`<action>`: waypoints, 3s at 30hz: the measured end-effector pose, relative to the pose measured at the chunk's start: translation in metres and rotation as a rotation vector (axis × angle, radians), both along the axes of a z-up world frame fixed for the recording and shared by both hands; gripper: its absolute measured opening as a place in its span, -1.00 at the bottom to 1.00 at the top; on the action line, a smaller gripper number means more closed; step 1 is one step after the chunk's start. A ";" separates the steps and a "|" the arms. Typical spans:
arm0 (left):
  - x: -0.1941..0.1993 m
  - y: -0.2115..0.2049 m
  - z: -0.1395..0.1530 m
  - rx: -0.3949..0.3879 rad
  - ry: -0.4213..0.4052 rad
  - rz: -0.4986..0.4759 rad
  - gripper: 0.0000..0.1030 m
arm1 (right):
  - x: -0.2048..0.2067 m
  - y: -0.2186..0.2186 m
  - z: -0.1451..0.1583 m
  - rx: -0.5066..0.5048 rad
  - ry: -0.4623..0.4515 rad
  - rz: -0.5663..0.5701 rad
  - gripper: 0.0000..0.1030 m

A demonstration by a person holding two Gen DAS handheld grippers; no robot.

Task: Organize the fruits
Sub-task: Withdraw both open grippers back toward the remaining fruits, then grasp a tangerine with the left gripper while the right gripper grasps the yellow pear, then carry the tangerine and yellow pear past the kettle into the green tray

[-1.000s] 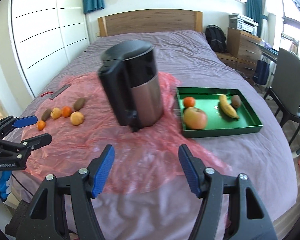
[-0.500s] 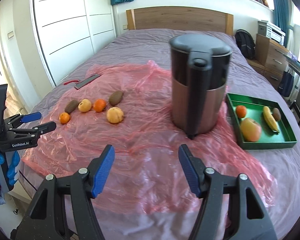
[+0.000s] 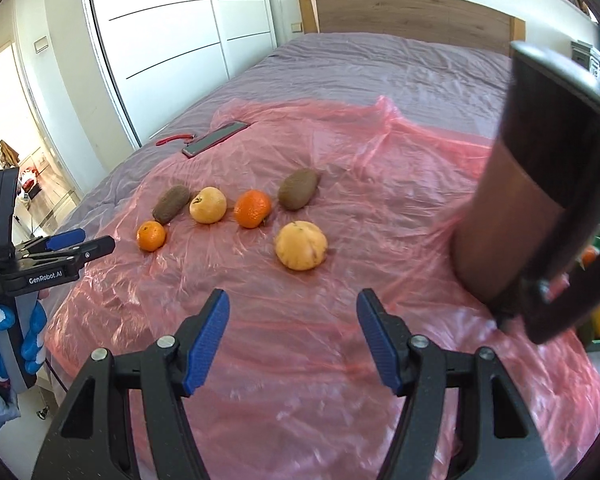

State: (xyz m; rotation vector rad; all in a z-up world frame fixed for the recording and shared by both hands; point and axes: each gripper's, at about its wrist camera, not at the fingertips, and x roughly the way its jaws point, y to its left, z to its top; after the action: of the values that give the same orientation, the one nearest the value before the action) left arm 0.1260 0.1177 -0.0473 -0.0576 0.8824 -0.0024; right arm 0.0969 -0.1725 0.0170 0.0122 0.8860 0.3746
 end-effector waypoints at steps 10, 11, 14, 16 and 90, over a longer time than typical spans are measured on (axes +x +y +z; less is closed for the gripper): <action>0.043 0.022 -0.037 -0.025 0.060 0.072 0.62 | 0.067 0.031 -0.043 0.014 0.041 0.011 0.80; 0.047 0.023 -0.041 -0.026 0.066 0.076 0.62 | 0.073 0.033 -0.046 0.011 0.042 0.014 0.80; 0.058 0.025 -0.052 -0.029 0.086 0.075 0.62 | 0.086 0.040 -0.055 -0.006 0.045 0.027 0.80; 0.062 0.025 -0.057 -0.031 0.096 0.072 0.62 | 0.091 0.043 -0.060 -0.019 0.042 0.036 0.79; -0.069 -0.024 0.032 -0.076 -0.049 -0.054 -0.26 | -0.034 0.001 0.001 0.076 -0.015 0.041 0.38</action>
State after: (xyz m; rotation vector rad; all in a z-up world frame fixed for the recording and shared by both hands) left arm 0.0566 0.0940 -0.0148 -0.1041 0.8344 -0.0879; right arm 0.0624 -0.1711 0.0182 0.0613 0.8576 0.4456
